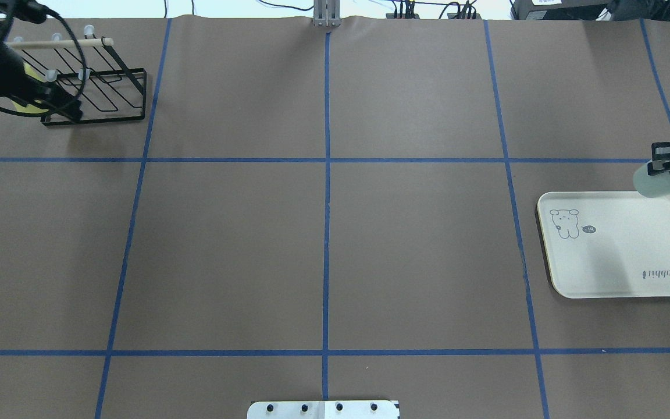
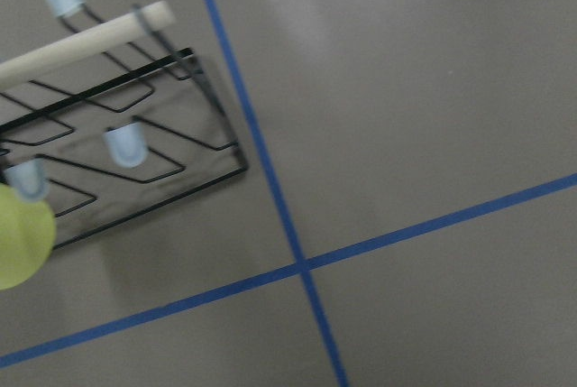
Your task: Left arm grabs green cup and hands to right arm on tray
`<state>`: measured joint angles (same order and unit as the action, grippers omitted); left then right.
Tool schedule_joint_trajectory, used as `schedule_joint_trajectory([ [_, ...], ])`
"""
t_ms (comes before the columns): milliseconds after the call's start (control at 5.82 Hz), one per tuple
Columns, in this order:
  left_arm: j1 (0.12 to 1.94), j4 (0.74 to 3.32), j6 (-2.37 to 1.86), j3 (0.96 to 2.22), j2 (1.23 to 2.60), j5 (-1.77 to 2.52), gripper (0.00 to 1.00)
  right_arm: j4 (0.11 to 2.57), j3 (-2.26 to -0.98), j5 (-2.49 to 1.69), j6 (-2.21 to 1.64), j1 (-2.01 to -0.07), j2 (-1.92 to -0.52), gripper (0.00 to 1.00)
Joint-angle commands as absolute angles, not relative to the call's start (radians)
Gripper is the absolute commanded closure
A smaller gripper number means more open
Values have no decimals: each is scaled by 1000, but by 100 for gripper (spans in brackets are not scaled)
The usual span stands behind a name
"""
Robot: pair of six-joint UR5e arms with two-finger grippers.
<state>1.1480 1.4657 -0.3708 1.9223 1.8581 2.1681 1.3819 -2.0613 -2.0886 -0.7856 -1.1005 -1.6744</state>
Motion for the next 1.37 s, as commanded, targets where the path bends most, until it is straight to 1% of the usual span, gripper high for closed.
schedule_joint_trajectory([
  [0,1322,1247,-279,1893,1795,2236,0,1381,-2063,-2088,-755,-1097,-1715,100],
  [172,1359,1217,-269,1891,1775,2224,0,1375,-2066,-2088,-756,-1089,-1729,100],
  [344,1421,1229,-226,1856,1714,2230,0,1370,-2066,-2057,-781,-1028,-1732,100],
  [515,1451,1229,-121,1858,1659,2232,0,1368,-2065,-2016,-870,-952,-1732,100],
  [687,1456,1229,-104,1859,1646,2235,0,1350,-2056,-1944,-976,-849,-1730,100],
  [1031,1454,1229,-104,1861,1635,2237,0,1258,-1987,-1951,-976,-819,-1732,100],
  [1202,1454,1229,-104,1864,1634,2237,0,1221,-1942,-1951,-967,-819,-1729,47],
])
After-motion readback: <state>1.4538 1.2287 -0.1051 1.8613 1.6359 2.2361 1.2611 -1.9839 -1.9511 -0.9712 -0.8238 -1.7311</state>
